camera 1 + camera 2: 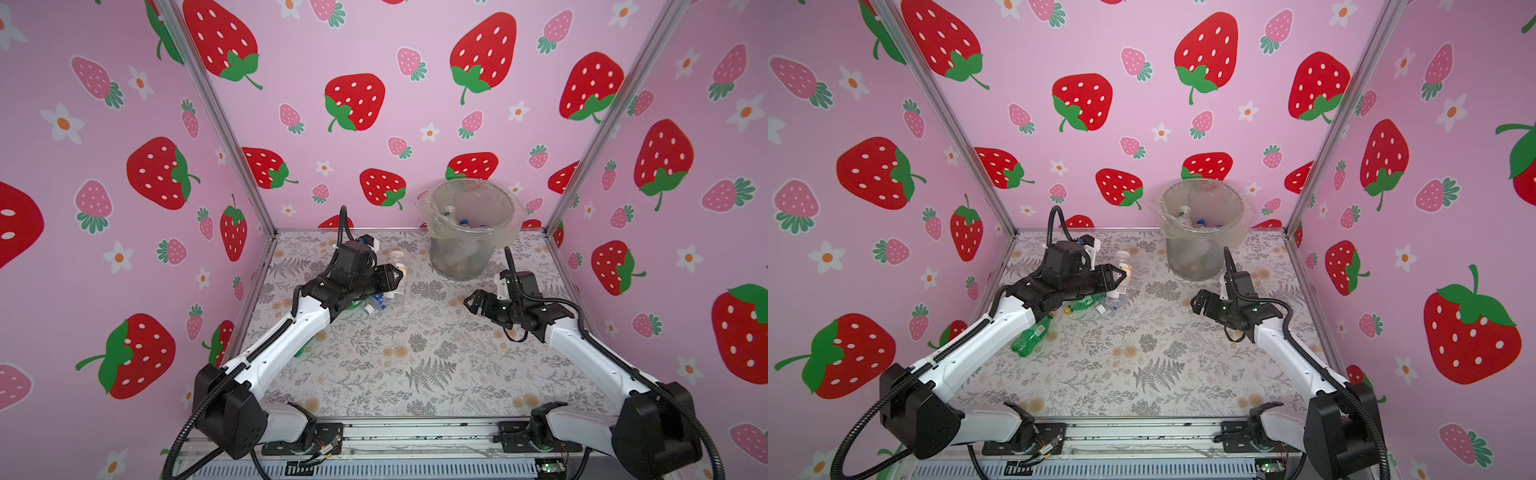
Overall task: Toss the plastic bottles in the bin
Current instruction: 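Lift the pink-capped bottle and carry it over the bin with the left gripper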
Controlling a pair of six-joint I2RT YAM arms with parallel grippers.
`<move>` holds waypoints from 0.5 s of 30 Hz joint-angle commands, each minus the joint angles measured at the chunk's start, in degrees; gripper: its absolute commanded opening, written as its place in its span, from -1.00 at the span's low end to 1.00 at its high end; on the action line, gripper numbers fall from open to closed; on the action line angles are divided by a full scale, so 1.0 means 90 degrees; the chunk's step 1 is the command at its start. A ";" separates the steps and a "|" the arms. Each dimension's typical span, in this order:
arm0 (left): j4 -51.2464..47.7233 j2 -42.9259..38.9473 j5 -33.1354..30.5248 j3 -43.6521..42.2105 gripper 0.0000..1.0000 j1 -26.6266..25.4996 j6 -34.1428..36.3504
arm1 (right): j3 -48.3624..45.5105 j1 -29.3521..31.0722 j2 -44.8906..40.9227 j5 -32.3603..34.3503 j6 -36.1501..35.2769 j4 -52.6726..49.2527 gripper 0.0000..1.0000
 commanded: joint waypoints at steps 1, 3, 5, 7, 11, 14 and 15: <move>0.0053 0.0216 0.0434 0.0639 0.07 -0.0030 -0.0142 | -0.0083 0.0041 -0.0073 0.0074 -0.0102 0.0026 0.99; 0.0015 0.0355 0.0553 0.0886 0.07 -0.0059 -0.0194 | -0.0098 0.0041 -0.0084 0.0079 -0.0101 0.0006 0.99; 0.0043 0.0427 0.0610 0.1050 0.07 -0.0088 -0.0248 | -0.0122 0.0042 -0.0092 0.0073 -0.0094 0.0014 0.99; 0.0113 0.0504 0.0601 0.1181 0.07 -0.0106 -0.0235 | -0.0156 0.0042 -0.0131 0.0069 -0.0083 0.0007 0.99; 0.0102 0.0737 0.0707 0.1628 0.07 -0.0123 -0.0296 | -0.0203 0.0052 -0.0177 0.0068 -0.0082 0.0063 0.99; 0.0213 0.0896 0.0784 0.1932 0.07 -0.0152 -0.0414 | -0.0211 0.0053 -0.0156 0.0056 -0.0084 0.0061 0.99; 0.0245 0.0961 0.0819 0.2066 0.07 -0.0169 -0.0442 | -0.0198 0.0066 -0.0151 0.0036 -0.0091 0.0065 0.99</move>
